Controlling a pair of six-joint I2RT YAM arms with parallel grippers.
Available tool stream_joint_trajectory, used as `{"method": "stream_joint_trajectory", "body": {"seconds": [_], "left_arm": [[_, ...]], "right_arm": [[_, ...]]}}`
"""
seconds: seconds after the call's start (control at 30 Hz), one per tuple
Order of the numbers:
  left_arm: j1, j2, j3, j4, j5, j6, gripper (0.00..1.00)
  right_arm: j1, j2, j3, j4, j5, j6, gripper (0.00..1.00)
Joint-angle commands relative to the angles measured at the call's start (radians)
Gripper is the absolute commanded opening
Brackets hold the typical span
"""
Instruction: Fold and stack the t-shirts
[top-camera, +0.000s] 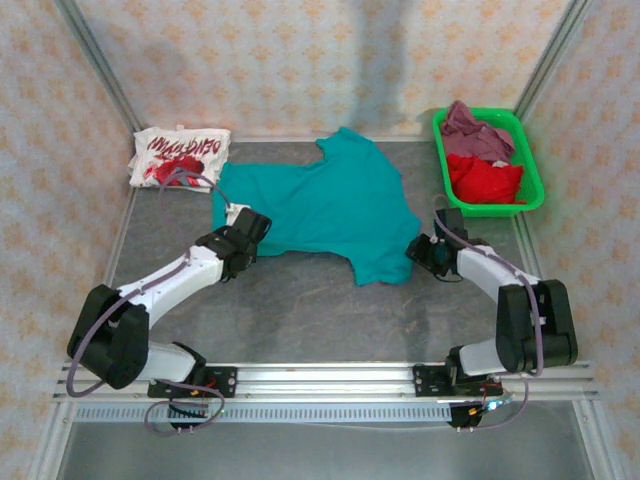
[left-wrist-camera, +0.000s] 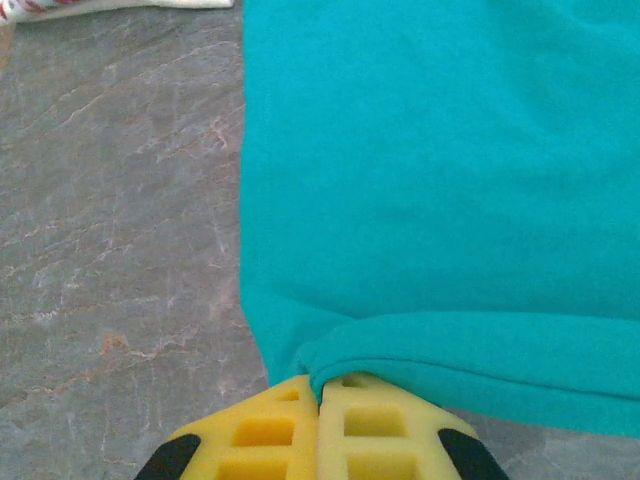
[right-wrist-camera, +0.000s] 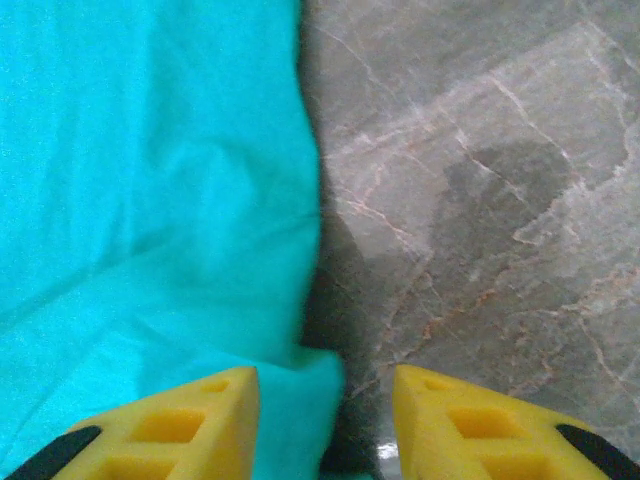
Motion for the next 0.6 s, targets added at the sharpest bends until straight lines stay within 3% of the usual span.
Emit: {"method": "stream_joint_trajectory", "body": {"seconds": [0.0,0.17,0.37,0.57], "left_arm": [[0.018,0.015,0.01,0.024,-0.006,-0.025,0.0],[0.02,0.011,0.026,-0.014,0.02,-0.047,0.0],[0.02,-0.037,-0.005,-0.043,0.086,-0.085,0.0],[0.02,-0.097,-0.031,-0.082,0.126,-0.115,0.0]], "right_arm": [[-0.005,0.01,-0.008,0.108,-0.061,-0.004,0.39],[-0.004,0.051,-0.008,0.078,-0.12,0.021,0.39],[-0.002,-0.11,-0.099,-0.002,-0.199,0.069,0.37],[0.011,-0.206,-0.139,-0.166,-0.168,0.074,0.39]]}}
